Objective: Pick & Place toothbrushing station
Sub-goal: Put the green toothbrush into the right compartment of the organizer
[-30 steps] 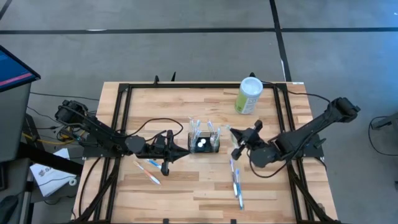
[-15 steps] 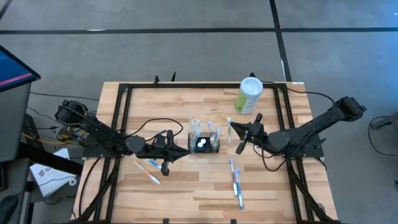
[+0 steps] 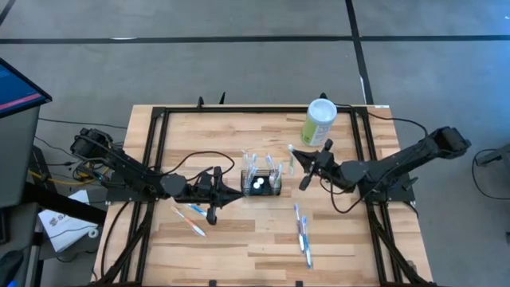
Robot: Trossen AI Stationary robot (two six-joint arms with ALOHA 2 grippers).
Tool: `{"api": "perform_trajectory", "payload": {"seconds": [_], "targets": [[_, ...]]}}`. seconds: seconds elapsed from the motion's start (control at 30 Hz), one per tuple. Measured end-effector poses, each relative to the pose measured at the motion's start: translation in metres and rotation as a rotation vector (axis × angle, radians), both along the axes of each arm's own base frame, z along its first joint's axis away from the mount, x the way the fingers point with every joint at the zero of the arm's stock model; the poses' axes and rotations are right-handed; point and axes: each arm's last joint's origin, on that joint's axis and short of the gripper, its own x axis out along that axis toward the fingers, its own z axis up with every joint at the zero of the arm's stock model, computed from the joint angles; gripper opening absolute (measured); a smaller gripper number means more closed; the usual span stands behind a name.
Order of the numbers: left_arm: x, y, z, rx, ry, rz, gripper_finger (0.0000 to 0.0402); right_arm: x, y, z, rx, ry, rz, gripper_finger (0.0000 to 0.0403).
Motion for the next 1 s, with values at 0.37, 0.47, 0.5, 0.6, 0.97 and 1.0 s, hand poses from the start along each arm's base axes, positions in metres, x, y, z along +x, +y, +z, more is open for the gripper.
{"api": "perform_trajectory", "payload": {"seconds": [0.37,0.47,0.5,0.6,0.97,1.0], "targets": [[0.000,0.000,0.000,-0.001,0.000,0.004,0.0021,0.003,-0.008,0.001,0.007,-0.015,0.040,0.0000],[0.000,0.000,0.000,-0.001,0.000,0.004,0.0021,0.004,-0.010,0.003,0.008,-0.035,0.064,0.0000],[0.000,0.000,0.000,-0.002,0.000,0.003,0.0021,0.005,-0.011,0.004,0.008,-0.038,0.070,0.0000],[0.000,0.000,0.000,-0.002,0.000,0.004,0.0021,0.006,-0.014,0.004,0.008,-0.044,0.088,0.0000],[0.000,0.000,0.000,-0.003,-0.002,0.003,0.0021,0.022,-0.016,-0.006,-0.009,-0.070,0.130,0.0000],[0.000,0.000,0.000,-0.003,-0.002,0.003,0.0021,0.024,-0.016,-0.008,-0.015,-0.075,0.145,0.0000]]}}
